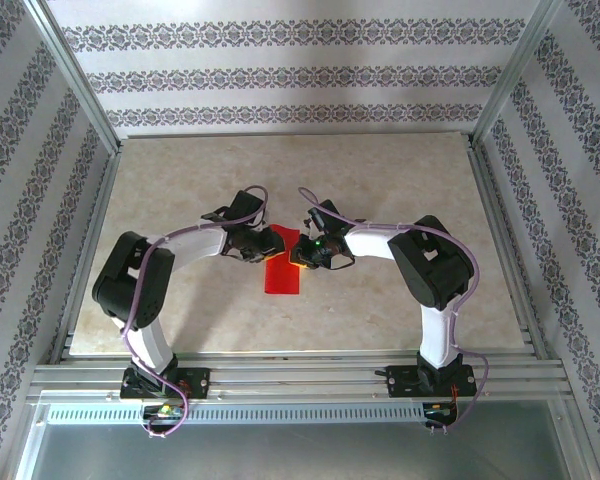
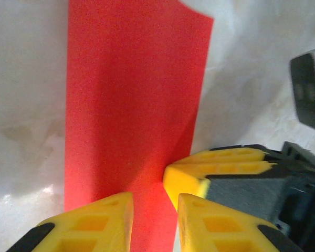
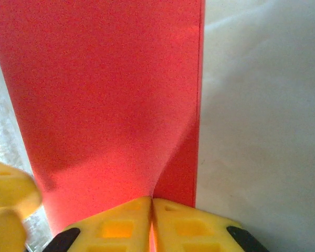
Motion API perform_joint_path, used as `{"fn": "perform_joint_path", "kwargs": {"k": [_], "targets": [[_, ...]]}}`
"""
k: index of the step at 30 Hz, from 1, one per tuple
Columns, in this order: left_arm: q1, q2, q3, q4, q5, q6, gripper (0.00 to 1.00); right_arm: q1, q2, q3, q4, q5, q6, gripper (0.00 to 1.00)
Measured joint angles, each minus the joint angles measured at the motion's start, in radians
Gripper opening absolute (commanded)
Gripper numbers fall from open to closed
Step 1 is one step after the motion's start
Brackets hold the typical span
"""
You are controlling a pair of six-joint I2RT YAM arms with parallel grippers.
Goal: Fold a paper plane with a square sheet of paper (pick it up from the middle)
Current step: First fold the square sheet of paper in half at the center of the table.
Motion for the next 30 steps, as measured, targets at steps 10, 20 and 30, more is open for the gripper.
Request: {"fn": "perform_joint_path", "kwargs": {"k": [10, 20, 30], "targets": [[0.013, 0.027, -0.029, 0.010, 0.003, -0.022, 0.22, 0.000, 0.006, 0.016, -0.027, 0.002, 0.000, 0.14], [0.034, 0.039, -0.052, 0.016, 0.004, 0.021, 0.18, 0.006, 0.018, 0.055, -0.090, 0.020, -0.008, 0.12], [0.086, -0.017, -0.120, 0.051, 0.031, 0.104, 0.17, 0.011, 0.021, 0.067, -0.109, 0.030, -0.026, 0.11]]}}
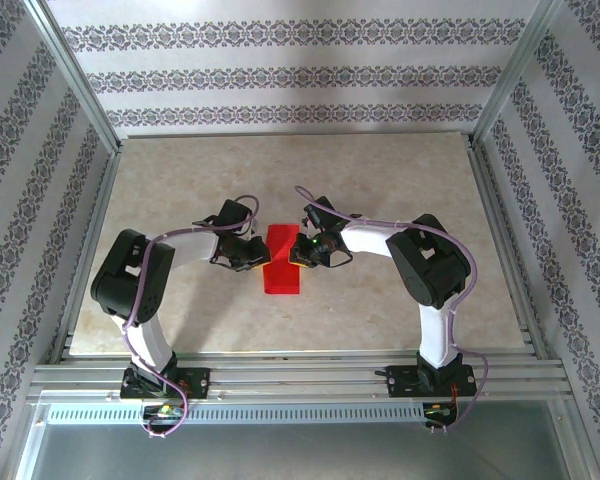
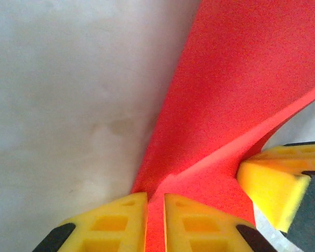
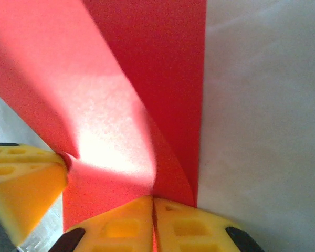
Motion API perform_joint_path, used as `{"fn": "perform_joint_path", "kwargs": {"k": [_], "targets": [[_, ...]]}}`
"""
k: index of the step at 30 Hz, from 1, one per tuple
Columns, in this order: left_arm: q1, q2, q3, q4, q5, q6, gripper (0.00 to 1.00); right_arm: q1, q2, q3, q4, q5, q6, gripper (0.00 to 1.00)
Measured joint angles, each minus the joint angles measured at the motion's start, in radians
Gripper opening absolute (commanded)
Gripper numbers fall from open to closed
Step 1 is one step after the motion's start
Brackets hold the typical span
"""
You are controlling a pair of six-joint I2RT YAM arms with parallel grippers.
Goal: Fold a paper plane with a square sheet of paper (pick it up from the middle)
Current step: First fold the square sheet of paper in half at the center of the table.
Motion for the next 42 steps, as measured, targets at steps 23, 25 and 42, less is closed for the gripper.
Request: {"fn": "perform_joint_path", "kwargs": {"k": [23, 25, 42], "targets": [[-0.073, -0.063, -0.179, 0.212, 0.048, -0.089, 0.16, 0.002, 0.005, 0.010, -0.013, 0.003, -0.005, 0.11], [-0.064, -0.095, -0.219, 0.222, 0.052, -0.074, 0.15, 0.002, 0.005, 0.010, -0.013, 0.003, -0.005, 0.11], [-0.061, -0.186, -0.203, 0.192, 0.056, -0.089, 0.11, 0.002, 0.014, 0.023, -0.023, 0.001, -0.007, 0.11]]}}
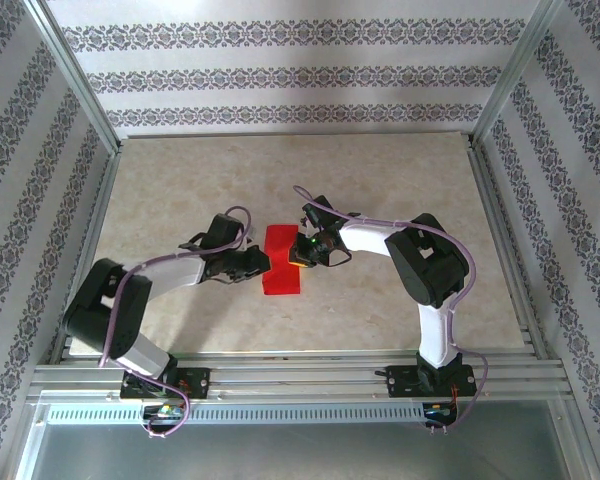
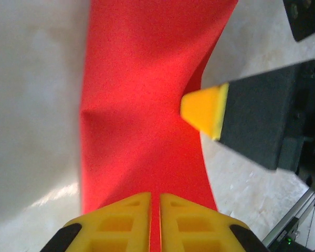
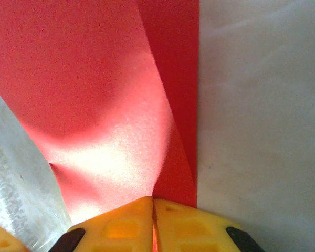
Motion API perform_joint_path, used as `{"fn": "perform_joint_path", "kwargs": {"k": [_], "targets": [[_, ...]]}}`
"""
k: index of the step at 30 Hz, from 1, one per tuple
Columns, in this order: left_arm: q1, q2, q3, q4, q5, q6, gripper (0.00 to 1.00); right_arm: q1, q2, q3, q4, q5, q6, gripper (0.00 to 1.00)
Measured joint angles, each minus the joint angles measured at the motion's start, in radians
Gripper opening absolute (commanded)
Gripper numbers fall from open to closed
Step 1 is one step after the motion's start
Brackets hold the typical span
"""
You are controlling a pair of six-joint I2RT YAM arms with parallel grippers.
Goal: Fold a paper plane with a square sheet of paper (pick it up from the middle)
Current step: First fold the square sheet of paper in half at the center of the table.
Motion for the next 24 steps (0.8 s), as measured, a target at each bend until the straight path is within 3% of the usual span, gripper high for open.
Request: {"fn": "perform_joint_path", "kwargs": {"k": [4, 9, 19, 24], "targets": [[-0.027, 0.101, 0.016, 0.023, 0.011, -0.018, 0.11, 0.000, 0.003, 0.004, 0.002, 0.000, 0.000, 0.11], [-0.033, 0.096, -0.016, 0.024, 0.024, 0.003, 0.10, 0.000, 0.006, 0.006, 0.002, -0.001, 0.000, 0.11], [-0.033, -0.114, -0.160, -0.178, 0.019, 0.091, 0.10, 0.000, 0.007, 0.007, 0.003, -0.004, 0.000, 0.11], [-0.024, -0.229, -0.132, -0.297, -0.018, 0.109, 0.11, 0.000, 0.010, 0.009, 0.003, -0.005, 0.000, 0.11]]}}
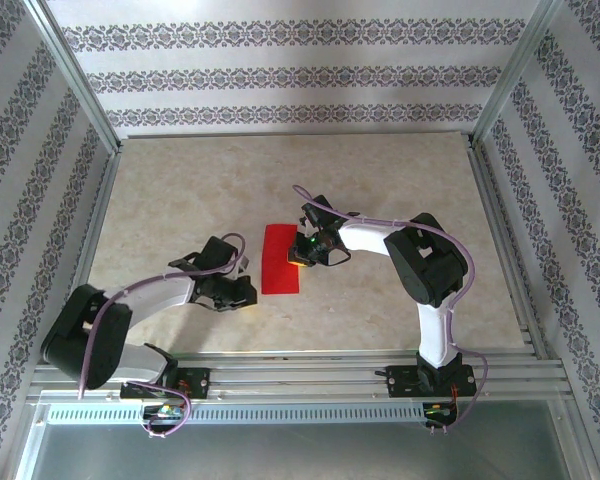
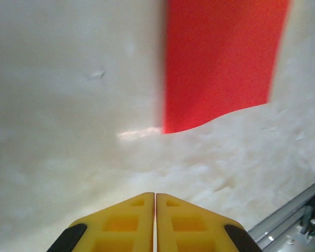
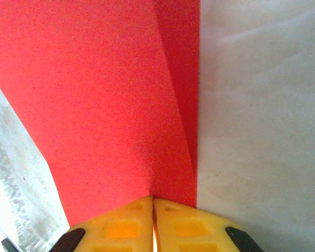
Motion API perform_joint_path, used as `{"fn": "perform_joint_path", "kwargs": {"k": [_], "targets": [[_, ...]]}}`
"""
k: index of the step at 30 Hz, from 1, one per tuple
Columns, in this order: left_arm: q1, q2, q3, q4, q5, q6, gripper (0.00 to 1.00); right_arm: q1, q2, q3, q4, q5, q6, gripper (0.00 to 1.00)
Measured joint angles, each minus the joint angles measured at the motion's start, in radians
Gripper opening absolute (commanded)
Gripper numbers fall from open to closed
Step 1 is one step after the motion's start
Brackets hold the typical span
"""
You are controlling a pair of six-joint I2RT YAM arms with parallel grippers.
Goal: Fold a paper plane with a square sheet of paper (pick it up from the middle)
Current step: First fold the square sheet of paper in half at the center of the table.
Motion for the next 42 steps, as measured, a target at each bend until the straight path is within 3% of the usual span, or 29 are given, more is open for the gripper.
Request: {"fn": "perform_joint_path", "kwargs": {"k": [5, 13, 17, 35, 42], "targets": [[0.054, 0.025, 0.137, 0.075, -0.014, 0.002, 0.10, 0.000, 0.006, 0.008, -0.001, -0.003, -0.001, 0.11], [0.085, 0.418, 0.375, 0.287, 0.028, -0.024, 0.08, 0.000, 0.012, 0.017, -0.002, -0.006, -0.016, 0.11], [0.085, 0.505, 0.386, 0.309, 0.043, -0.028, 0.08, 0.000, 0.010, 0.016, -0.001, -0.006, -0.024, 0.11], [0.164, 0.535, 0.284, 0.484, 0.151, -0.031, 0.10, 0.000, 0.005, 0.005, 0.006, -0.002, -0.050, 0.11], [0.234, 0.537, 0.291, 0.480, 0.165, -0.021, 0.11, 0.000, 0.003, 0.003, 0.003, 0.007, -0.060, 0.11]]}}
